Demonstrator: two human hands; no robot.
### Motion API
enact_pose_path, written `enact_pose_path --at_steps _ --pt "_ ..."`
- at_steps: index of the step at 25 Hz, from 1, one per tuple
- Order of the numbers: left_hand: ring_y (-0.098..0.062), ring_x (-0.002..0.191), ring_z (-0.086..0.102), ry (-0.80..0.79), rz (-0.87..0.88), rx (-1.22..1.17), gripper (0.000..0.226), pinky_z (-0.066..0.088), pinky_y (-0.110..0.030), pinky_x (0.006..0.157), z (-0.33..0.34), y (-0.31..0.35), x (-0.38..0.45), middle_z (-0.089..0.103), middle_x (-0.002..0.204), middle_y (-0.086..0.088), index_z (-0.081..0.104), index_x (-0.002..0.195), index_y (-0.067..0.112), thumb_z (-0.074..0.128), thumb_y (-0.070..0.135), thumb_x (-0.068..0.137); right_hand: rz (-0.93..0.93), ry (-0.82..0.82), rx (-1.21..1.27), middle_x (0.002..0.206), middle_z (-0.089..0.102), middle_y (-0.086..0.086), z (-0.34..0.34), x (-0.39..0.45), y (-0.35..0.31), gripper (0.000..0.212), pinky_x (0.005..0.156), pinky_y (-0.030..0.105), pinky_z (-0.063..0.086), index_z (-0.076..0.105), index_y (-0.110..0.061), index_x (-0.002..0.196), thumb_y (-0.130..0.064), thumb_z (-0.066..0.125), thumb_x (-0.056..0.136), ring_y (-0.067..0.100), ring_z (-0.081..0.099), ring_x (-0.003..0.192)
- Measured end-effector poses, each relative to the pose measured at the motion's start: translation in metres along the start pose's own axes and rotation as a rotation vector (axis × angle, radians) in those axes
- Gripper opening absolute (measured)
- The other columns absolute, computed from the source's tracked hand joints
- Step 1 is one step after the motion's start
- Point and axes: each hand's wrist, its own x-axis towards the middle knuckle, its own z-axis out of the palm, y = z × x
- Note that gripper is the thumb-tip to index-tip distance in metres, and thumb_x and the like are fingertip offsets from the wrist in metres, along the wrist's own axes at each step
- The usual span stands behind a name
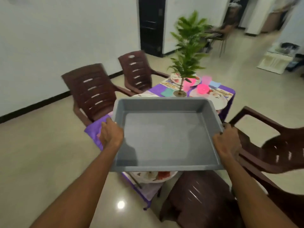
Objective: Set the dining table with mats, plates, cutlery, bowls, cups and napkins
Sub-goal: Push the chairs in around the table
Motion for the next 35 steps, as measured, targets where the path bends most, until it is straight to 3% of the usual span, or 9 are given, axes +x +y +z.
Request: enact_pose_path --at_steps 7,12,18,21,27,30,32,35 --pt "-0.039 0.108 0.060 0.243 -0.335 -0.006 0.029 0.049 -0.047 0.084 -0.124 -0.181 0.002 0.053 0.127 -0.017 0.048 0.133 0.009 0.046 0.019 0.105 -0.353 -0.219 0.023 0.118 0.054 0.022 0.098 -0.081 -0.170 0.044 0.082 0.051 0.050 0.057 -0.015 0.128 -0.016 0.055 0.084 0.045 0.059 0.104" --pt "-0.036 0.108 0.060 0.422 -0.662 -0.020 0.029 0.040 -0.041 0.076 -0.225 -0.366 -0.031 0.052 0.129 -0.016 0.048 0.132 0.010 0.047 0.018 0.104 -0.727 -0.421 0.068 0.112 0.053 0.022 0.180 -0.235 -0.320 0.035 0.080 0.051 0.048 0.058 -0.012 0.120 -0.015 0.054 0.086 0.046 0.060 0.097" --pt "-0.037 0.109 0.060 0.587 -1.005 -0.108 0.029 0.044 -0.043 0.076 -0.297 -0.542 -0.118 0.053 0.128 -0.014 0.049 0.130 0.009 0.050 0.015 0.102 -1.030 -0.683 0.078 0.112 0.052 0.024 0.256 -0.437 -0.419 0.028 0.075 0.044 0.042 0.058 -0.003 0.118 -0.014 0.054 0.093 0.040 0.056 0.088" --pt "-0.039 0.111 0.060 0.677 -1.239 -0.135 0.030 0.048 -0.045 0.081 -0.313 -0.612 -0.191 0.054 0.128 -0.016 0.049 0.130 0.008 0.050 0.014 0.101 -1.229 -0.863 0.063 0.115 0.053 0.022 0.283 -0.548 -0.446 0.026 0.078 0.044 0.045 0.058 -0.003 0.120 -0.015 0.055 0.097 0.032 0.051 0.085" --pt "-0.042 0.102 0.060 0.832 -1.593 -0.286 0.021 0.043 -0.040 0.075 -0.289 -0.673 -0.324 0.056 0.115 -0.017 0.050 0.117 0.006 0.049 0.017 0.099 -1.516 -1.239 -0.095 0.126 0.056 0.024 0.348 -0.731 -0.462 0.042 0.086 0.046 0.047 0.057 -0.004 0.129 -0.020 0.051 0.090 0.044 0.060 0.105" --pt "-0.039 0.087 0.063 0.884 -1.740 -0.301 0.019 0.052 -0.044 0.080 -0.236 -0.703 -0.382 0.064 0.098 -0.014 0.050 0.101 0.022 0.046 0.038 0.091 -1.636 -1.429 -0.226 0.125 0.057 0.025 0.388 -0.819 -0.451 0.042 0.084 0.043 0.046 0.059 -0.002 0.126 -0.013 0.053 0.086 0.044 0.060 0.104" --pt "-0.038 0.088 0.063 0.863 -1.834 -0.327 0.015 0.051 -0.045 0.081 -0.205 -0.717 -0.406 0.065 0.097 -0.012 0.055 0.103 0.020 0.051 0.026 0.090 -1.667 -1.496 -0.358 0.122 0.060 0.024 0.419 -0.866 -0.438 0.039 0.083 0.043 0.048 0.061 -0.004 0.124 0.000 0.056 0.085 0.043 0.062 0.101" --pt "-0.036 0.095 0.065 0.833 -1.855 -0.425 0.037 0.050 -0.043 0.083 -0.184 -0.724 -0.421 0.067 0.104 -0.013 0.057 0.125 0.012 0.053 0.003 0.089 -1.645 -1.554 -0.477 0.117 0.067 0.018 0.457 -0.917 -0.413 0.040 0.082 0.041 0.051 0.064 -0.012 0.124 -0.002 0.055 0.087 0.039 0.064 0.100"
